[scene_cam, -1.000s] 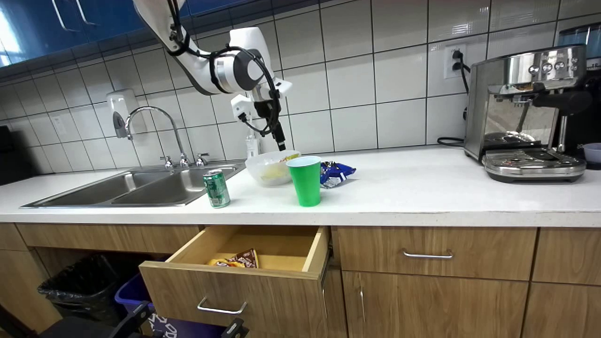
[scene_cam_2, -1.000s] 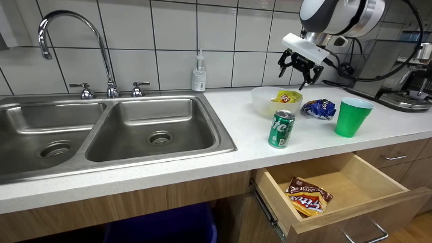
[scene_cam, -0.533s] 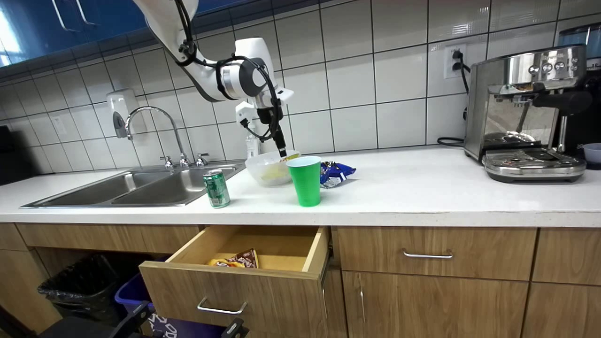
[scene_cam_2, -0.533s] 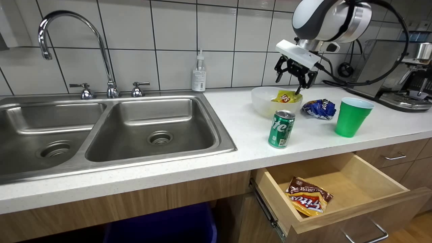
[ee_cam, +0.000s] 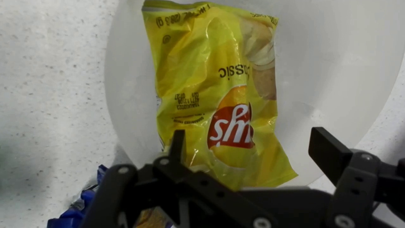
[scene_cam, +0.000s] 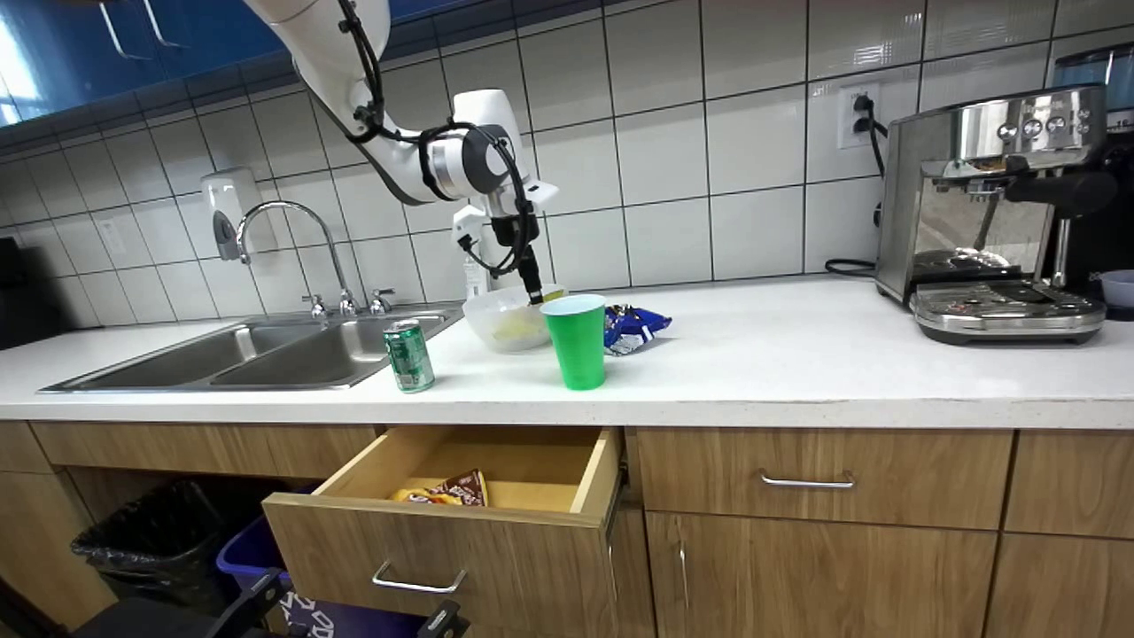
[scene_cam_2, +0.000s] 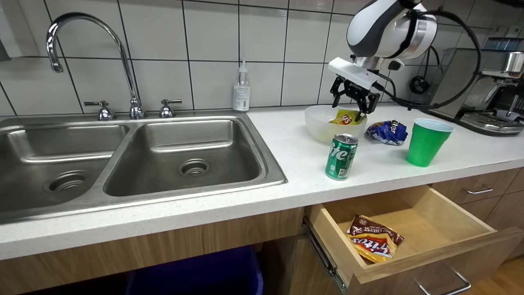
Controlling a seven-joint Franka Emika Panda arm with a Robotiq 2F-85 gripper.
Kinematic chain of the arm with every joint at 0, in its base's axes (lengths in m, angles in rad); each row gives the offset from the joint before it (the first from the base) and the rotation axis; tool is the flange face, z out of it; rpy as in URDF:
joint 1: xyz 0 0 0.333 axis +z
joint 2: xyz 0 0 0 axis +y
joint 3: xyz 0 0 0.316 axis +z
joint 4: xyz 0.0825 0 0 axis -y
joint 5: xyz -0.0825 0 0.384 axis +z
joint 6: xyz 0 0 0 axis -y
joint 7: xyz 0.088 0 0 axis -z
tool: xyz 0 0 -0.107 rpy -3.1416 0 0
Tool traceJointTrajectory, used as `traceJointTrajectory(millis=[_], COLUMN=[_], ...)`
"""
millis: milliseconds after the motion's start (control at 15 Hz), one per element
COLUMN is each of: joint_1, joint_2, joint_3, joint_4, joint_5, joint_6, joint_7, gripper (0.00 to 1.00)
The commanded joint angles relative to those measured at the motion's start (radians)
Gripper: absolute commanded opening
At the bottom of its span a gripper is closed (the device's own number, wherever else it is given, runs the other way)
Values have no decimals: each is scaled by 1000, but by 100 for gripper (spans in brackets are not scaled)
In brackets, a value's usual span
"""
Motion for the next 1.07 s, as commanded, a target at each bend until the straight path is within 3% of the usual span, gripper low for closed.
traceJointTrajectory(millis=[0,333,400,533,1000], joint_1=[10,8,7,7,7], joint_2=[39,57,59,63,69], joint_3=[-16,-17,-18,-19,-24], joint_4=[73,100,103,110,120], joint_5=[-32,-38,-38,-38,-50], joint_6=[-62,-84,-86,-88,-105], joint_7=[59,71,72,72,86], gripper=[100,97,73,70,16])
